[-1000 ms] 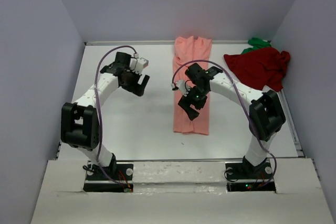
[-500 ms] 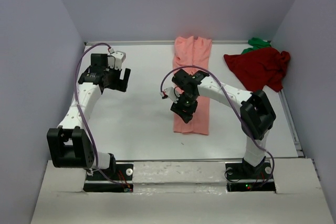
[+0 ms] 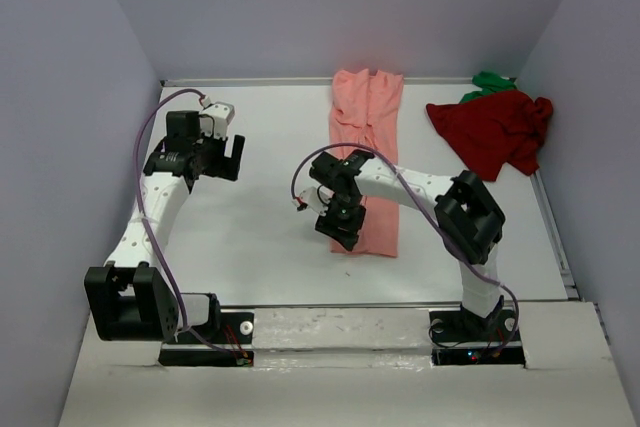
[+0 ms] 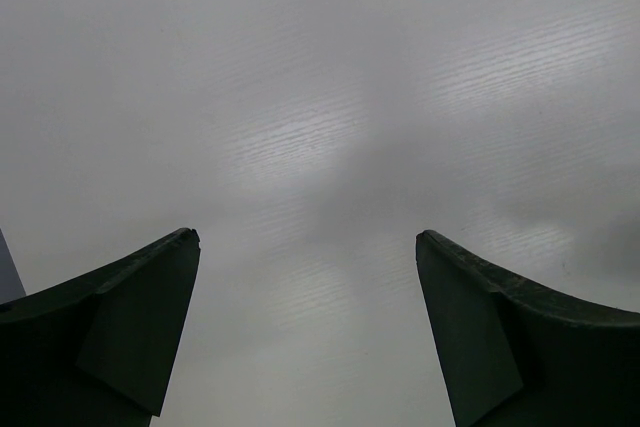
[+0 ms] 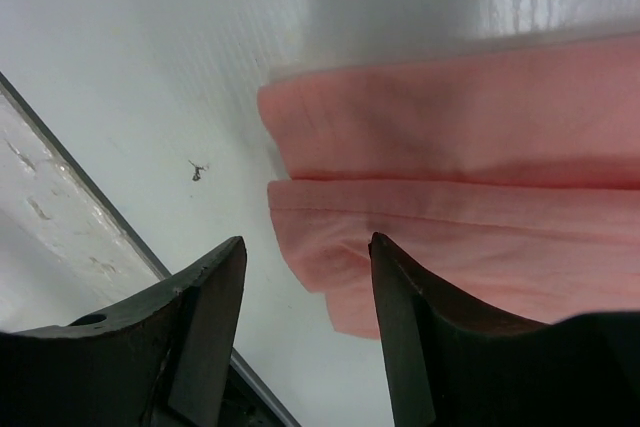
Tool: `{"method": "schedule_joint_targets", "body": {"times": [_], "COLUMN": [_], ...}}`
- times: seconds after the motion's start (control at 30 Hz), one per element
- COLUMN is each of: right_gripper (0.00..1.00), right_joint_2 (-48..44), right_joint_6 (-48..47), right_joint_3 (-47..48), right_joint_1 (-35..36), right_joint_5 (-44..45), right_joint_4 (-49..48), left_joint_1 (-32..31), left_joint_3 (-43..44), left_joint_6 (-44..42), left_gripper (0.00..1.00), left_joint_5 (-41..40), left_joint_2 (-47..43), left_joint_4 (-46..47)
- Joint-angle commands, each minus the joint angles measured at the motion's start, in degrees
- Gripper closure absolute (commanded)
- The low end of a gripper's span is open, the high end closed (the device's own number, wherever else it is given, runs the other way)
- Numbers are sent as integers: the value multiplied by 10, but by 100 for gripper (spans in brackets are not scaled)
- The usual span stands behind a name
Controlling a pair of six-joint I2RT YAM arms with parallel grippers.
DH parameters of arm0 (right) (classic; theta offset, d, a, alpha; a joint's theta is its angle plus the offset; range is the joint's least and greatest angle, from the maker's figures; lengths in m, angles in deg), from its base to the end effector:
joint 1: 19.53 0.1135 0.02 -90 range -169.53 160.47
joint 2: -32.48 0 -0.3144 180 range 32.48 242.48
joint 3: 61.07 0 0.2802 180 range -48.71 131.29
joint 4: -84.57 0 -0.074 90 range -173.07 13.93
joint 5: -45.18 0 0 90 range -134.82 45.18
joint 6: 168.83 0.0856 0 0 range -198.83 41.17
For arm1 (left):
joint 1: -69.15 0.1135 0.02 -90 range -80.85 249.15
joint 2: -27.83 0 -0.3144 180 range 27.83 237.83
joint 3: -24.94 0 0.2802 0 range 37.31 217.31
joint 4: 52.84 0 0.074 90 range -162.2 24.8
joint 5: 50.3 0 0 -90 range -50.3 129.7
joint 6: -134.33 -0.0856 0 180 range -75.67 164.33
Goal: Fold and stack the t-shirts
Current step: Fold the tshirt
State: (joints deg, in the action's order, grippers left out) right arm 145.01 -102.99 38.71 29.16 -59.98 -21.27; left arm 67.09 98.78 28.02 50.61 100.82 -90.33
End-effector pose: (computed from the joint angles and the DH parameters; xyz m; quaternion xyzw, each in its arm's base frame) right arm 0.2619 0.3319 0.1857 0.5912 -0.7952 -0.1345 0.0019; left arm 0.3342 -0.0282 0.3240 0.1841 0.8713 -0.0288 0.4541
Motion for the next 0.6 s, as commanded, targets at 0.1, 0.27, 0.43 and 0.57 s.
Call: {"method": "schedule_joint_targets", "body": {"times": [0.1,0.27,0.43,0.57], "right_gripper": [38,37,37,37], "right_joint_2": [27,42,45,49], "right_joint_6": [3,4,5,5], "right_joint_3": [37,39,30,22], "right_joint_1": [26,32,37,37], "right_joint_5": [17,21,30,35], "right_joint_4": [17,14,8,-4], "left_joint_1": [7,7,7,7], "left_joint_3": [-7,-7,-7,-7], "left_joint_6": [6,7,7,8], "left_gripper": [1,1,1,1], "left_joint_5": [9,9,14,15], "left_joint_2": [-29,-30,-31,-34], "left_joint_4": [19,20,19,18]}}
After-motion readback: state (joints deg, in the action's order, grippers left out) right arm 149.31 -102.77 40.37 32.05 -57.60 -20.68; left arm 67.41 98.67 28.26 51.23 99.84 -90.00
